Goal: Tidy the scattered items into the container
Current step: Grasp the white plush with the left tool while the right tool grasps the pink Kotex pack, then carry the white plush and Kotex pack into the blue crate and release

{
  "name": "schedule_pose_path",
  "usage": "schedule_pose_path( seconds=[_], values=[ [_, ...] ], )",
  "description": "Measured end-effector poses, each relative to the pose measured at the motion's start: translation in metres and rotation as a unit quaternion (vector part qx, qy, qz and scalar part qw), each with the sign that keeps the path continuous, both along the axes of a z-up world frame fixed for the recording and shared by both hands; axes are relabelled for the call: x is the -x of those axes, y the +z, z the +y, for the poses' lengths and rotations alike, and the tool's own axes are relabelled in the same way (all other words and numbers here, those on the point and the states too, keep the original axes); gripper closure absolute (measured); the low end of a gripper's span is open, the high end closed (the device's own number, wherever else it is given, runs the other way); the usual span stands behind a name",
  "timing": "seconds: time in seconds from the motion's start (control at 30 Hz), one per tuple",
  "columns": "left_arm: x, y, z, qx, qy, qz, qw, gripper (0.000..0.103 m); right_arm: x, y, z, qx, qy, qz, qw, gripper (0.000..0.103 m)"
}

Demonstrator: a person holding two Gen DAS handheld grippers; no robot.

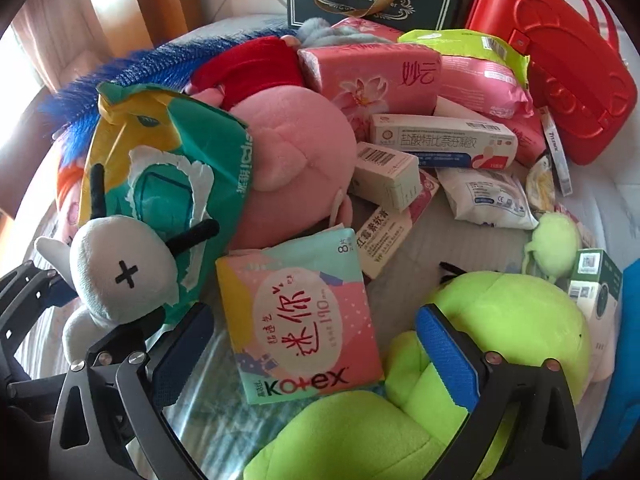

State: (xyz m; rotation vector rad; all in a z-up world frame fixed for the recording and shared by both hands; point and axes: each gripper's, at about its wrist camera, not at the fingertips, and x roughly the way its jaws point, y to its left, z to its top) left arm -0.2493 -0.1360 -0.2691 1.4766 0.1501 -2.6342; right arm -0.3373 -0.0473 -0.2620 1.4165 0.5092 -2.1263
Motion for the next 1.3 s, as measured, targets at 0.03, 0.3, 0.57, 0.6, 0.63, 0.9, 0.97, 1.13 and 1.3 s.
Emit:
schedule_pose_path(
  seconds=[0.03, 0.3, 0.57, 0.6, 0.63, 0.9, 0.97, 1.13, 1.3],
  values=[
    [0.001, -0.001, 0.0, 0.003, 0.002, 0.0, 1.0, 0.054, 0.002, -0.003, -0.001, -0.001, 0.003, -0.006, 1.0, 0.001],
    [-0.005, 0.011, -0.001, 0.008, -0.009, 0.008, 0.9999, 0.055, -0.005, 0.001, -0.006, 0.006, 0.007, -0.006, 1.0, 0.035],
    [-0.034, 0.072, -0.002, 0.012, -0.022, 0.066, 0.9975, 0.055, -0.037, 0.079, 0.027, 0.072, -0.033, 0.047, 0.996, 0.035],
    [-0.039, 0.082, -0.002, 0.013, -0.025, 0.077, 0.9967, 0.055, -0.043, 0.093, 0.029, 0.08, -0.037, 0.06, 0.994, 0.035],
    [-0.044, 0.092, -0.002, 0.013, -0.028, 0.087, 0.9958, 0.055, -0.051, 0.106, 0.031, 0.088, -0.042, 0.074, 0.992, 0.035],
    [-0.08, 0.167, 0.018, 0.007, -0.073, 0.16, 0.9843, 0.055, -0.113, 0.21, 0.068, 0.123, -0.106, 0.176, 0.971, 0.035],
    [-0.088, 0.184, 0.028, 0.004, -0.088, 0.176, 0.9804, 0.055, -0.132, 0.232, 0.083, 0.12, -0.123, 0.202, 0.964, 0.035],
    [-0.106, 0.217, 0.063, -0.007, -0.127, 0.207, 0.97, 0.055, -0.175, 0.273, 0.125, 0.116, -0.169, 0.247, 0.947, 0.035],
    [-0.117, 0.238, 0.108, -0.005, -0.156, 0.221, 0.9627, 0.055, -0.208, 0.301, 0.175, 0.119, -0.206, 0.281, 0.93, 0.035]
  ],
)
